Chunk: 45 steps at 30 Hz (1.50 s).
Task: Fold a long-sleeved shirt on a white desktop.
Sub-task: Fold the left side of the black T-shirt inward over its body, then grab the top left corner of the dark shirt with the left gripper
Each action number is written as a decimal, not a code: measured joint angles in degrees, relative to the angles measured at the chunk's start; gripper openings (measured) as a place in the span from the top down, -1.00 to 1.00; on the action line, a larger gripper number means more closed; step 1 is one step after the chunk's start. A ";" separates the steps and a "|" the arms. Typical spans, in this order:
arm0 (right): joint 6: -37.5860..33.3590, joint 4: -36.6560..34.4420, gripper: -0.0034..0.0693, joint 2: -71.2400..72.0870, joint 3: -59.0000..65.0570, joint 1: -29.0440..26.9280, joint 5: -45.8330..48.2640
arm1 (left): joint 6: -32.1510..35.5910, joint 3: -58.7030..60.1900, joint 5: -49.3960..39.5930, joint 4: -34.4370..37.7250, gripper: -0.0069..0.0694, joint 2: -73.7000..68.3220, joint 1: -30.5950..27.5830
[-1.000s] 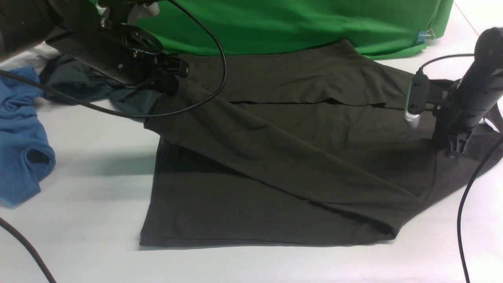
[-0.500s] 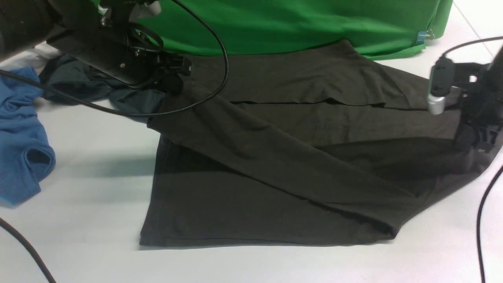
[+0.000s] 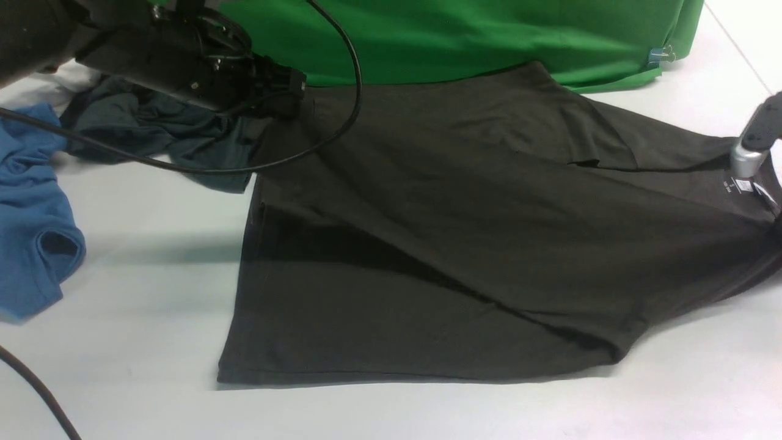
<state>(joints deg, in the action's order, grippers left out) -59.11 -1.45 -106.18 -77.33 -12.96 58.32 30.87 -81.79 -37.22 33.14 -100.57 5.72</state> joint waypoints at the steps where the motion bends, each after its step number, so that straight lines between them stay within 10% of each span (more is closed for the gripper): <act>1: 0.00 0.00 0.80 0.00 -0.01 0.00 -0.01 | 0.12 0.00 0.27 0.00 0.67 -0.08 0.00; 21: 1.26 5.06 0.75 -1.10 8.81 -0.04 -7.88 | -0.39 0.00 8.33 3.71 0.60 -15.42 0.17; 35: 30.05 5.68 -0.14 9.58 7.62 1.05 -24.11 | -10.05 -9.54 3.30 -6.67 -0.88 -11.65 0.12; 45: 39.92 -4.27 -0.18 22.82 6.88 17.19 -23.29 | -32.02 -22.72 -8.04 -22.18 -0.99 -21.64 -0.21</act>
<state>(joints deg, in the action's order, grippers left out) -19.19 -5.72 -83.36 -70.46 4.23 35.03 -1.16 -104.51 -45.26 10.97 -122.21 5.51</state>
